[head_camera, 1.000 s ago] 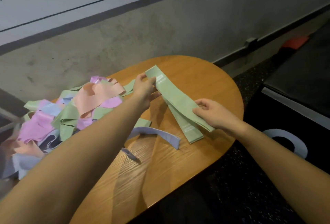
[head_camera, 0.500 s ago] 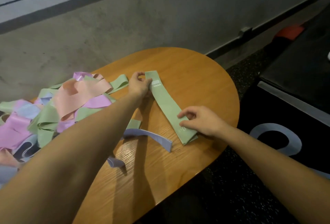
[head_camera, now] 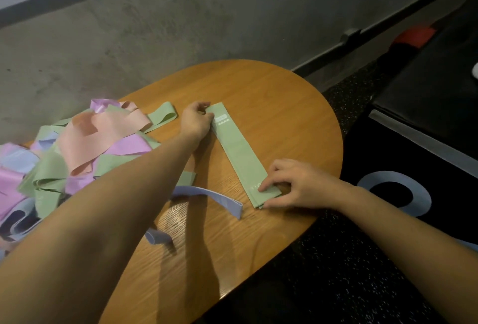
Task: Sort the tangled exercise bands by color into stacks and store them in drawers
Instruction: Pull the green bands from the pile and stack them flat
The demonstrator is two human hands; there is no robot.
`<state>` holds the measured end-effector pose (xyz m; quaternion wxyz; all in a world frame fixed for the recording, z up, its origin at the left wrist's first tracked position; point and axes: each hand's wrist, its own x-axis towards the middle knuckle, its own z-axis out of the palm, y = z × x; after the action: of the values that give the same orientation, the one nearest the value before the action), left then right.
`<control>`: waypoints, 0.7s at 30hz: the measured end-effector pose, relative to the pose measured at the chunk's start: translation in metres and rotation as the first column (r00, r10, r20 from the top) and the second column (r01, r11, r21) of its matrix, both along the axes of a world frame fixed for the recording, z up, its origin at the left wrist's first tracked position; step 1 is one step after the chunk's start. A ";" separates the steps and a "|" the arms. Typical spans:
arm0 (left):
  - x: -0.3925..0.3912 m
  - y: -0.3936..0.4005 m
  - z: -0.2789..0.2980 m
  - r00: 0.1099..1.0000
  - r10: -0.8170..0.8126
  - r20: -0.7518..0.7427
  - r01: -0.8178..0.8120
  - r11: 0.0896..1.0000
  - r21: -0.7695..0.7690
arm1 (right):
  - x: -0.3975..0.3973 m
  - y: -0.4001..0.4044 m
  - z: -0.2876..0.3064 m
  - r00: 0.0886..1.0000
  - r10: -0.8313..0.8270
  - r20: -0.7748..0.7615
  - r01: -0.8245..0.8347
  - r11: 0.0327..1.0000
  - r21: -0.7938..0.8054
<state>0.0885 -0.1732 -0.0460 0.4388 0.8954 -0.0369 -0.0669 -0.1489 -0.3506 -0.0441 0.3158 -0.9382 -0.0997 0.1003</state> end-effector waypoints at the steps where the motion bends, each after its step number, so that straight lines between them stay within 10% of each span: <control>1: 0.001 0.000 -0.001 1.000 -0.006 0.020 0.005 0.999 0.041 | -0.001 -0.002 0.001 1.000 0.018 -0.021 -0.018 1.000 -0.005; 21: 0.009 0.004 0.011 0.998 -0.053 -0.041 0.058 0.992 0.116 | -0.009 0.001 -0.006 0.988 -0.016 0.156 0.017 1.000 -0.004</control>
<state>0.0973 -0.1688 -0.0348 0.3839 0.9168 -0.0496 -0.0980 -0.1574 -0.3497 -0.0501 0.3052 -0.9449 -0.1159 0.0243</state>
